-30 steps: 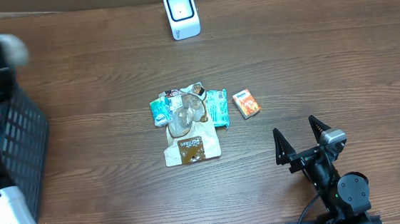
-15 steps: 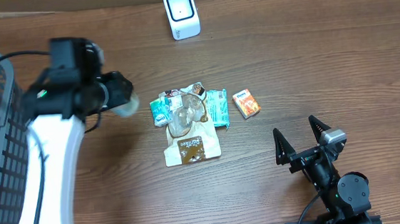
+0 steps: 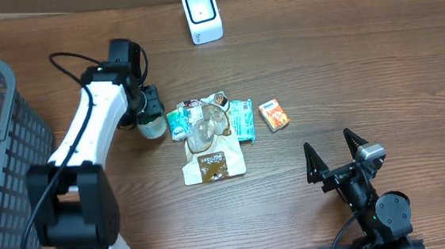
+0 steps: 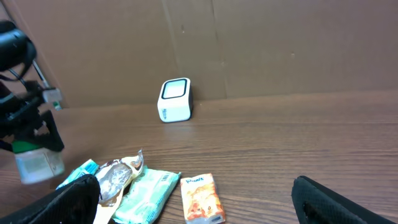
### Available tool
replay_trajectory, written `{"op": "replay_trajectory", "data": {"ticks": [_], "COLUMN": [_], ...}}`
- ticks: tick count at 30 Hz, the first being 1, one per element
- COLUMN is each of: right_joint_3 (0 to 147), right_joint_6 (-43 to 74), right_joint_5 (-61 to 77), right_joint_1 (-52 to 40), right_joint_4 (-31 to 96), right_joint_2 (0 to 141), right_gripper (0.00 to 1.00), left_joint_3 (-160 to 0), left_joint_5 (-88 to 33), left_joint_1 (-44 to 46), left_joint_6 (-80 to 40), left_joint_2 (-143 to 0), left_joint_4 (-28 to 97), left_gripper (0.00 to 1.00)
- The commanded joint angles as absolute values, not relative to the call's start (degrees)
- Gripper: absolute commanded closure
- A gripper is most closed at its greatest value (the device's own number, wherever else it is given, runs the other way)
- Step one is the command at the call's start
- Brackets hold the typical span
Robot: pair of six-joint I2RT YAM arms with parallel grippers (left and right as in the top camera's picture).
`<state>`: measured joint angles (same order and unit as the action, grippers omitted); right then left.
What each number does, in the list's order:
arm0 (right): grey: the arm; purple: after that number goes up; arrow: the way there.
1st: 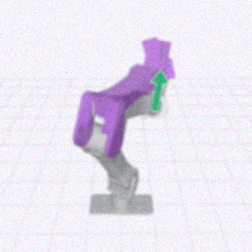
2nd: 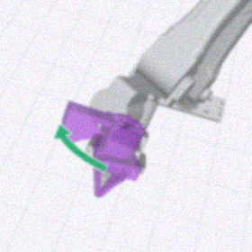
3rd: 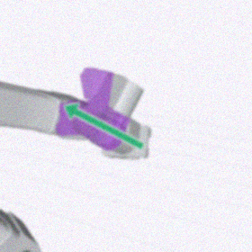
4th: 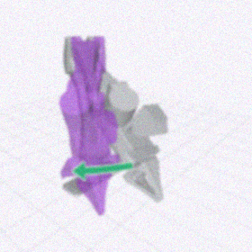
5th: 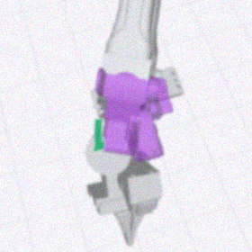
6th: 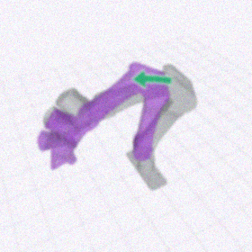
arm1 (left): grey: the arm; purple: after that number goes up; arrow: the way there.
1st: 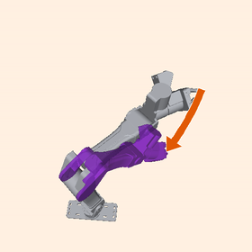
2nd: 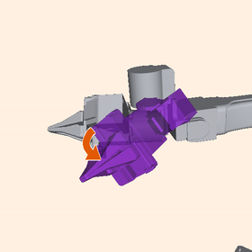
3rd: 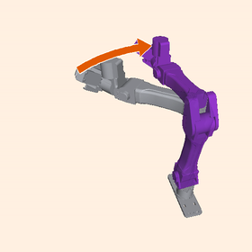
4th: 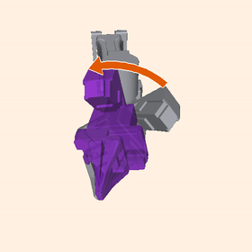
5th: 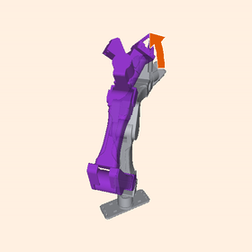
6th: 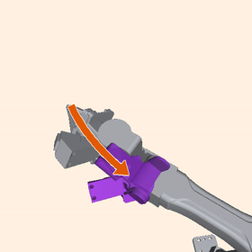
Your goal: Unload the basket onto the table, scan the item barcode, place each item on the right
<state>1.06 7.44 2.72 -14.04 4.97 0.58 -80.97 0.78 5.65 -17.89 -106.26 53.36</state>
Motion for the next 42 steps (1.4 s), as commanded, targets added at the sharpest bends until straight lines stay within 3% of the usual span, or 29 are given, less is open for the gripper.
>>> {"op": "replay_trajectory", "data": {"ticks": [1, 4, 11, 21, 23, 26, 34, 37, 42], "right_joint_3": [0.5, 0.5, 0.5, 0.5, 0.5, 0.5, 0.5, 0.5, 0.5], "right_joint_6": [7.2, 7.2, 7.2, 7.2, 7.2, 7.2, 7.2, 7.2, 7.2], "right_joint_5": [2.6, 2.6, 2.6, 2.6, 2.6, 2.6, 2.6, 2.6, 2.6], "right_joint_1": [-14.5, -14.5, -14.5, -14.5, -14.5, -14.5, -14.5, -14.5, -14.5], "right_joint_4": [4.6, 4.6, 4.6, 4.6, 4.6, 4.6, 4.6, 4.6, 4.6], "right_joint_2": [0.2, 0.2, 0.2, 0.2, 0.2, 0.2, 0.2, 0.2, 0.2], "right_gripper": [0.0, 0.0, 0.0, 0.0, 0.0, 0.0, 0.0, 0.0, 0.0], "left_joint_3": [-81.4, -81.4, -81.4, -93.5, -97.6, -102.6, -103.0, -103.0, -103.0], "left_joint_5": [1.7, 1.5, 0.0, 0.6, 0.7, 2.3, 40.1, 39.9, 28.6], "left_joint_1": [6.2, 6.5, 6.5, 6.3, 6.3, 6.3, 5.4, 0.7, -10.3], "left_joint_6": [-19.4, -19.6, -19.7, -17.7, -17.7, -15.4, -14.2, -18.3, -15.5], "left_joint_2": [-109.3, -110.8, -111.1, -99.7, -96.0, -89.5, -77.1, -75.0, -74.2], "left_joint_4": [52.8, 52.4, 52.7, 62.8, 65.4, 69.7, 81.1, 82.4, 81.6], "left_gripper": [0.54, 0.5, 0.14, 0.1, 0.0, 0.0, 0.01, 0.0, 0.0]}}
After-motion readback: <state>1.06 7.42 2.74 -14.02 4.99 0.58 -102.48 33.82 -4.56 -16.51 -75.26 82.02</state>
